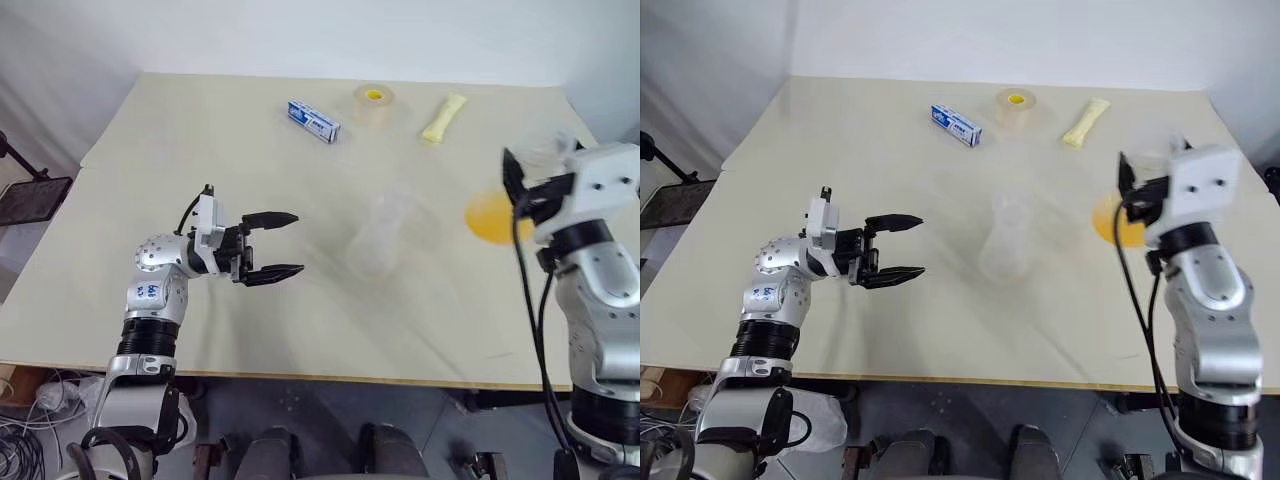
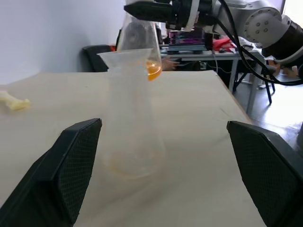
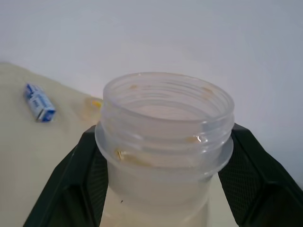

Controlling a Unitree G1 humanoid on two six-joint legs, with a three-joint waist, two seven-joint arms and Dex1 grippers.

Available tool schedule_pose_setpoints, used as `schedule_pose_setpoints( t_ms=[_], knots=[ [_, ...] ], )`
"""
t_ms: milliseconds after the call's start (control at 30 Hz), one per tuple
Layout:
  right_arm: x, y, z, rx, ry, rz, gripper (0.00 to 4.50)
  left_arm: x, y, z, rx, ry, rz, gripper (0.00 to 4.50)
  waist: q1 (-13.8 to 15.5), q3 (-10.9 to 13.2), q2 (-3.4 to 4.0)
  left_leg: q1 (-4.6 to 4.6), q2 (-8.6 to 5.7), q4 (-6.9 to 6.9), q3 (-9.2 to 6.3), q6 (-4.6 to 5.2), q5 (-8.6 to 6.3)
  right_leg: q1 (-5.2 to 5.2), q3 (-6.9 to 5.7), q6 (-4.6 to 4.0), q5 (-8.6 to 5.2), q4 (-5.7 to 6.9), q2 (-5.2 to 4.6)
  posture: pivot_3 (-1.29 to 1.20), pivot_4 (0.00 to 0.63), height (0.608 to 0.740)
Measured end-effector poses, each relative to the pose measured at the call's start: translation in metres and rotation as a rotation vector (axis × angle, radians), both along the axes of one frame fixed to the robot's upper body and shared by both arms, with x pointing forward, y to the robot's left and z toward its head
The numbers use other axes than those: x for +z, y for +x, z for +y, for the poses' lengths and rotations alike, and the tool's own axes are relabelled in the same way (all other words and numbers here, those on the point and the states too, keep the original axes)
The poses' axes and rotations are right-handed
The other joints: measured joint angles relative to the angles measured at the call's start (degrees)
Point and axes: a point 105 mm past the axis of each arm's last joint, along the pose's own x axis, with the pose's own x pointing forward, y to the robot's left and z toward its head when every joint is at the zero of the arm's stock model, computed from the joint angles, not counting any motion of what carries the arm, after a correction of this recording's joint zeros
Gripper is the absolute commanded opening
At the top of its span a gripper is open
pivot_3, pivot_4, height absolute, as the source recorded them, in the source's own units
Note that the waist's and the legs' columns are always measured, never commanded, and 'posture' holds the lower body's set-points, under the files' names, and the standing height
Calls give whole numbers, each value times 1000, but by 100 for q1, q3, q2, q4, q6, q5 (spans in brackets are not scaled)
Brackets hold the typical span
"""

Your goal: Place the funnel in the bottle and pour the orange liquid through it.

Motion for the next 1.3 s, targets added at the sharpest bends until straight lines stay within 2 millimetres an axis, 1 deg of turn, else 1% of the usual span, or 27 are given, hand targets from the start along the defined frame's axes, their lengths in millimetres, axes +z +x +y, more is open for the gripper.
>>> schedule_pose_setpoints(
  t_ms=[67, 133, 233, 267, 400, 600, 667, 767, 1033, 1300],
  knots=[
    [1, 8, 10, 15, -59, 1, 2746, 1, 0, 1, 0, -29, -3, 4500, -8, 0, 0, -8, -1, 1, 2, 2, -1, -7, 0, 1, 1, -1, -7, 0, 150, 740],
    [6, 15, 22, 34, -123, -25, 2746, 2, 1, 3, 5, -53, -11, 4500, -24, 0, 0, -9, 0, 1, -1, 2, -1, -7, -5, 1, 1, -1, -6, 0, 150, 740],
    [10, 19, 43, 64, -288, -72, 2746, 7, 1, 3, 4, -105, -18, 4500, -72, 0, -1, -8, 2, 0, -1, 2, -1, -7, -15, 1, 1, 0, -6, 0, 150, 740],
    [11, 20, 46, 68, -306, -80, 2746, 7, 1, 2, 0, -117, -18, 4500, -72, 0, -1, -8, 4, 0, -1, 2, -1, -7, -17, 1, 1, 0, -6, 0, 150, 740],
    [4, 20, 70, 119, -476, -121, 2746, 12, 0, 3, -15, -204, -1, 4500, -88, 0, -1, -9, 6, 0, 1, 1, -1, -11, -25, 1, 1, 0, -5, 0, 150, 740],
    [-4, 16, 93, 172, -661, -183, 2746, 7, -2, 5, -18, -223, 31, 4500, -77, 1, -1, -9, 7, 3, 0, 1, 0, -9, -24, 1, 1, 0, -6, 0, 150, 740],
    [-4, 17, 94, 164, -698, -201, 2746, 8, -3, 4, -23, -226, 31, 4500, -73, 1, -1, -9, 10, 4, 0, 1, 0, -9, -24, 1, 1, 1, -6, 0, 150, 740],
    [1, 18, 97, 146, -752, -246, 2746, 10, -4, 3, -33, -224, 29, 4500, -84, 1, -1, -9, 11, 4, 1, 1, 0, -9, -24, 1, 1, 0, -5, 0, 150, 740],
    [13, 22, 95, 92, -856, -318, 2746, 10, -5, 2, -39, -224, 37, 4500, -81, 1, -1, -9, 13, 3, 0, 1, 0, -9, -24, 1, 1, 0, -6, 0, 150, 740],
    [12, 25, 88, 68, -929, -334, 2746, 10, -5, -1, -48, -234, 39, 4500, -85, 1, -1, -9, 13, 3, 2, 1, 0, -9, -24, 1, 1, 0, -6, 0, 150, 740]
  ],
)
